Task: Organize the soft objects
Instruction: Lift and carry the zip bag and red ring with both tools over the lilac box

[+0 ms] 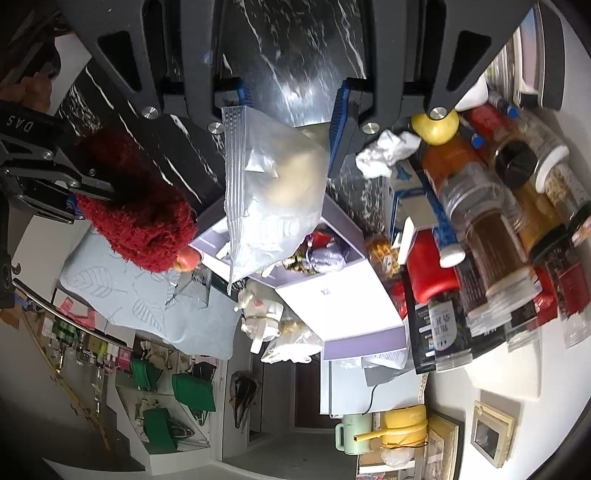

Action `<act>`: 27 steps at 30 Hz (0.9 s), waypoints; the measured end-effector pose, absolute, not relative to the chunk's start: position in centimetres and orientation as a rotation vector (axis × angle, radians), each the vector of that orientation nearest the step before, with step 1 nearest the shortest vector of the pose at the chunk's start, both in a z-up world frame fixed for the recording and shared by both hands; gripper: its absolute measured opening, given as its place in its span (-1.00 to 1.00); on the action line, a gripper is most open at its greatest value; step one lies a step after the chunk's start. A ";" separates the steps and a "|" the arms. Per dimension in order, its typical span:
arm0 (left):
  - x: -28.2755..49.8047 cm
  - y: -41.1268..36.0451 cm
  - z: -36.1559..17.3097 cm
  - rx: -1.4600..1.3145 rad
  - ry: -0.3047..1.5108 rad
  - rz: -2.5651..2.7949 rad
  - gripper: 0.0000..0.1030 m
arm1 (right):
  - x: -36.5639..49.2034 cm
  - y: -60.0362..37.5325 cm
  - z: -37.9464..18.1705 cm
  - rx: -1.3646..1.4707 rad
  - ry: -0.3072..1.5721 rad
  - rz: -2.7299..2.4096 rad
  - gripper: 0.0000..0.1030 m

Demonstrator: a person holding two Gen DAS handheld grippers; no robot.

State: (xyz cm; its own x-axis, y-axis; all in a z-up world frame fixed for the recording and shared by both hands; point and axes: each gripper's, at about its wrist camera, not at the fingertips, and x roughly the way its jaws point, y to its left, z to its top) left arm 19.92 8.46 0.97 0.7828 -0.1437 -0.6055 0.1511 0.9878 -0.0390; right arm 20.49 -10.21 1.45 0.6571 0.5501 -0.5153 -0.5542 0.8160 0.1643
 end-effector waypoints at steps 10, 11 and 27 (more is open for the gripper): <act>25.2 8.8 1.3 0.014 0.648 -0.180 -0.35 | 25.0 -10.2 3.2 -0.014 0.543 0.599 -0.35; 25.6 8.9 1.3 0.012 0.649 -0.183 -0.35 | 25.7 -10.2 3.4 -0.009 0.543 0.591 -0.35; 34.6 9.3 3.2 0.013 0.605 -0.145 -0.35 | 35.2 -10.1 5.3 -0.030 0.491 0.563 -0.35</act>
State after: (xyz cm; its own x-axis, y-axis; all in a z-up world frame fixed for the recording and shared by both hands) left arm 34.58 9.27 3.23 0.8126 -0.1319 -0.5677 0.1396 0.9897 -0.0303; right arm 35.17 -10.11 5.35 0.7335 0.5052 -0.4547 -0.5191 0.8482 0.1049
